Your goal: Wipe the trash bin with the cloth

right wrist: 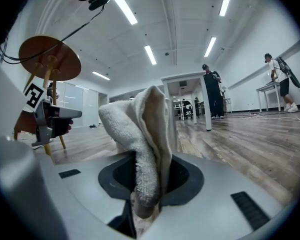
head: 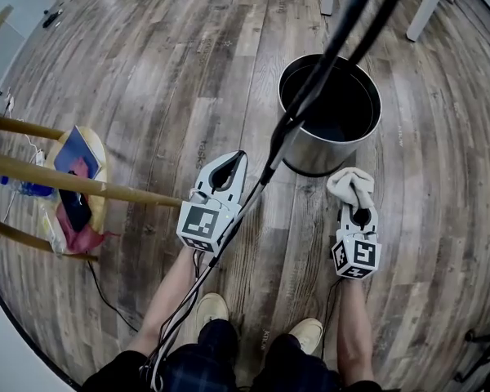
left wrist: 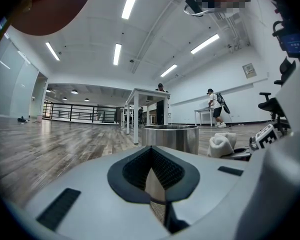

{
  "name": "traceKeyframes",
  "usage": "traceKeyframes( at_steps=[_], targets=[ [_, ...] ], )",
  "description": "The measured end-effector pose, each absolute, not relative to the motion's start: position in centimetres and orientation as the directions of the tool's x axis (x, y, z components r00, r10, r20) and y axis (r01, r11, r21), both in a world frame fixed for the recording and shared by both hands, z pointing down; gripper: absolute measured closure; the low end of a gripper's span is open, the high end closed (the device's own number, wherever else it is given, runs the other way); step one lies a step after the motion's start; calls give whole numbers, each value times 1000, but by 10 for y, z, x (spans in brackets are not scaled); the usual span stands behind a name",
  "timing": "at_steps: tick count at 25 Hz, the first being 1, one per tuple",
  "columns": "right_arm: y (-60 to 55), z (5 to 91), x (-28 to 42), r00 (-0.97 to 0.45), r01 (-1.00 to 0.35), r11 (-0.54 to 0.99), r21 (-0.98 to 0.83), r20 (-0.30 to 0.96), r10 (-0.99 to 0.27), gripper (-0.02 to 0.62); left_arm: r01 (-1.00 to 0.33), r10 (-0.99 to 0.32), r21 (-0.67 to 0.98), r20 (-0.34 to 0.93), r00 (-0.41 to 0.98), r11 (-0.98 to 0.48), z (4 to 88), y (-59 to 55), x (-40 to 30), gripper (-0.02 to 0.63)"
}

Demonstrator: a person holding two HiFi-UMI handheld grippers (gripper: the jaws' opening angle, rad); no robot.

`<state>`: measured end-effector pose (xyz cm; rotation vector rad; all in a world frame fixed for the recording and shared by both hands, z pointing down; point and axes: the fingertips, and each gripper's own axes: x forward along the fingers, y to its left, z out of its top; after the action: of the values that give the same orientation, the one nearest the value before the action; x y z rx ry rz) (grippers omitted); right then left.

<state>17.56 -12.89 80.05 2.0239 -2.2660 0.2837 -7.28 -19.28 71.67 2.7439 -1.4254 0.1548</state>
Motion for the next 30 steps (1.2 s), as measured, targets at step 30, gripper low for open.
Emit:
traceKeyframes(
  at_steps=[30],
  targets=[
    [-202, 897, 3, -370, -929, 350, -121, 280, -886, 500, -875, -870, 19, 92, 484, -484, 716, -209, -120, 611]
  ],
)
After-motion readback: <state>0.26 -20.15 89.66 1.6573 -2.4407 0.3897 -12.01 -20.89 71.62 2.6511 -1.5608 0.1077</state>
